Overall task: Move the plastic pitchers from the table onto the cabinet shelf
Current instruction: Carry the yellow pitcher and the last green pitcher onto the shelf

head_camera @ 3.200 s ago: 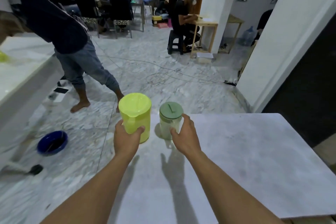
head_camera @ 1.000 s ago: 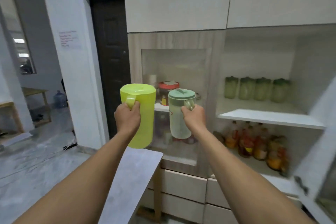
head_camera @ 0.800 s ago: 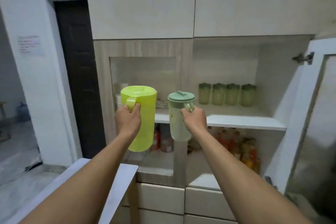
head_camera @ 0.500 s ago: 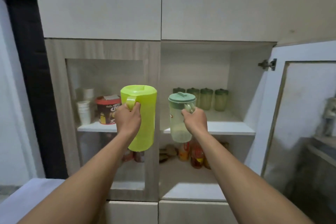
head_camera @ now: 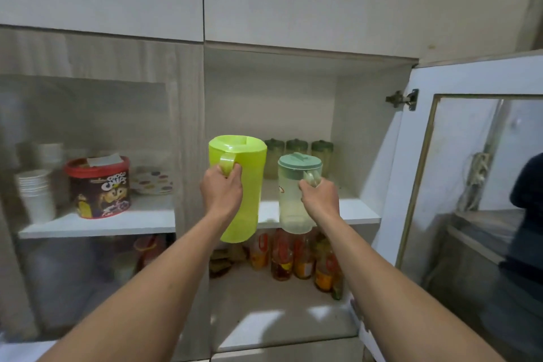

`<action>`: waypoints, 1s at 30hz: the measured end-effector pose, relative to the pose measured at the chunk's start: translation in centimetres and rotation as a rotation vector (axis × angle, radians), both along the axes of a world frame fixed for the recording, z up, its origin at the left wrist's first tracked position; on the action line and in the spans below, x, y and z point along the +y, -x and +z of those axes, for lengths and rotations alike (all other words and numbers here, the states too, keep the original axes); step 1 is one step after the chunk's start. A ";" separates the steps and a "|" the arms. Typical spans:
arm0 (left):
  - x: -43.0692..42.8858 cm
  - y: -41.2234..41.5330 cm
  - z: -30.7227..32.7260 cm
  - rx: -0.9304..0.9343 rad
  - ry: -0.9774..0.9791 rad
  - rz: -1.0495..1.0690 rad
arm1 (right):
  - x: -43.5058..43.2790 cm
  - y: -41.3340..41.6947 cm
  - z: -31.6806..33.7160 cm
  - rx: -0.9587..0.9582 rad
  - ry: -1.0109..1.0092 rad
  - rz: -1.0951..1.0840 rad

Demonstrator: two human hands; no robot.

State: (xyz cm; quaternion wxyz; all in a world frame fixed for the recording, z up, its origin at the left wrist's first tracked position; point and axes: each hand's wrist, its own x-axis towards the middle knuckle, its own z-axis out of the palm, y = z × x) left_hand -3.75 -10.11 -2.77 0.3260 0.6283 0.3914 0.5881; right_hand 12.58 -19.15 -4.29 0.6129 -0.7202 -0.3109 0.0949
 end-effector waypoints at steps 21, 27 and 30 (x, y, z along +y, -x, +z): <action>17.1 -15.3 -1.5 -0.008 0.053 0.107 | 18.0 -14.7 -2.0 0.086 -0.001 -0.015; 23.4 -18.0 -2.3 0.006 0.082 0.227 | 25.7 -17.5 -3.1 0.119 0.038 0.115; 26.0 -19.2 -3.3 0.040 0.130 0.317 | 29.3 -18.6 -4.0 -0.008 0.112 0.149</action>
